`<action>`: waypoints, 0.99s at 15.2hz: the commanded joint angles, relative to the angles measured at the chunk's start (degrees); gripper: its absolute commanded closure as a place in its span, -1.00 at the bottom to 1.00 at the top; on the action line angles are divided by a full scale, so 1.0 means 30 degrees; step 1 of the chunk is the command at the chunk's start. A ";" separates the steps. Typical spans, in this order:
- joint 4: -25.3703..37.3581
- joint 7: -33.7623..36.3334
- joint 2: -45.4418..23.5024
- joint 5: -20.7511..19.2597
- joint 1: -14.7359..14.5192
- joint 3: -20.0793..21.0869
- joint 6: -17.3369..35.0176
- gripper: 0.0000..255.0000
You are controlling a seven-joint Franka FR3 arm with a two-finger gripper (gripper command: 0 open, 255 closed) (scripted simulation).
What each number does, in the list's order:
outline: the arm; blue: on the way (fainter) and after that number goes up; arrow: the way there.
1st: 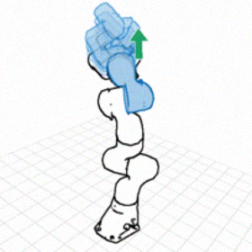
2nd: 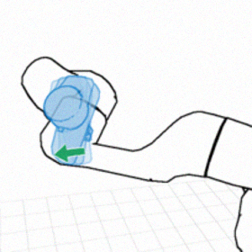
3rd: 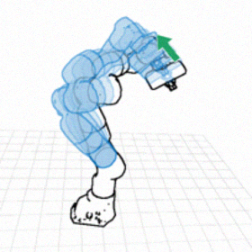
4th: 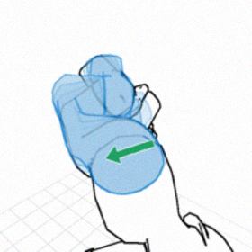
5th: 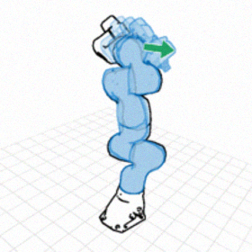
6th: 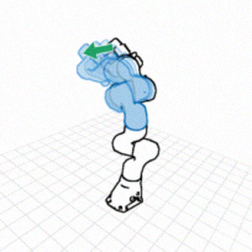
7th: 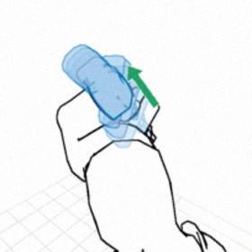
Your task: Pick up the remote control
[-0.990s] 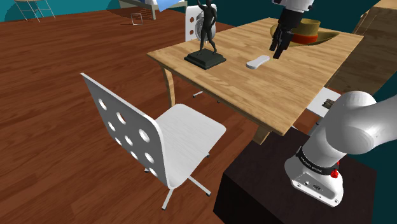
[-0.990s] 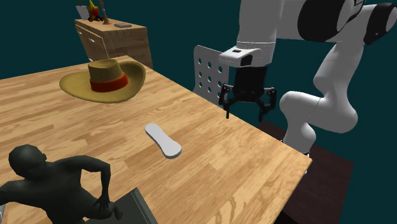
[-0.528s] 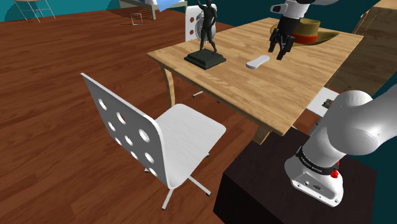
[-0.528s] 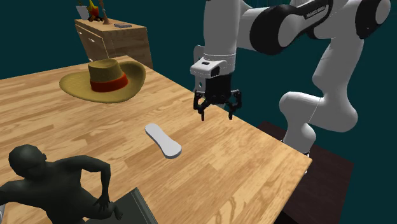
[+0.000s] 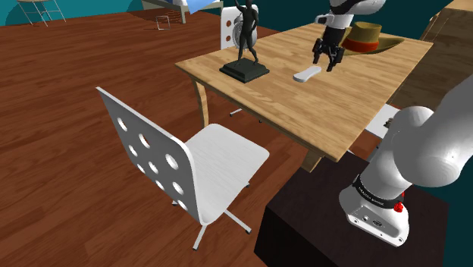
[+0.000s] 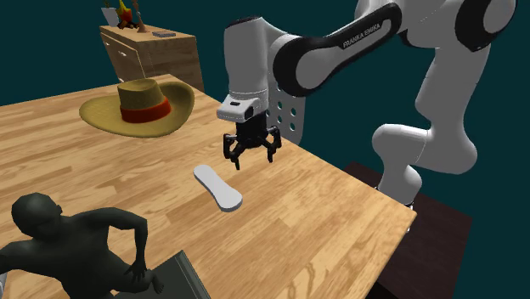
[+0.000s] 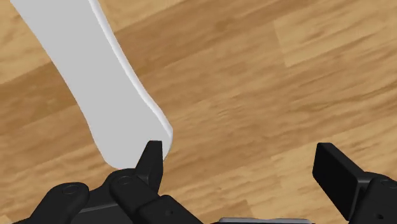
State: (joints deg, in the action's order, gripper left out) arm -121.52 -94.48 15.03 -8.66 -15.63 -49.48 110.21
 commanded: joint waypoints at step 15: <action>0.6062 -1.3729 -1.2121 0.8997 0.2153 -0.1168 0.1299 -1.00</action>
State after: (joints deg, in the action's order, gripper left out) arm -102.90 -135.43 -20.93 17.93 -9.31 -53.23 113.40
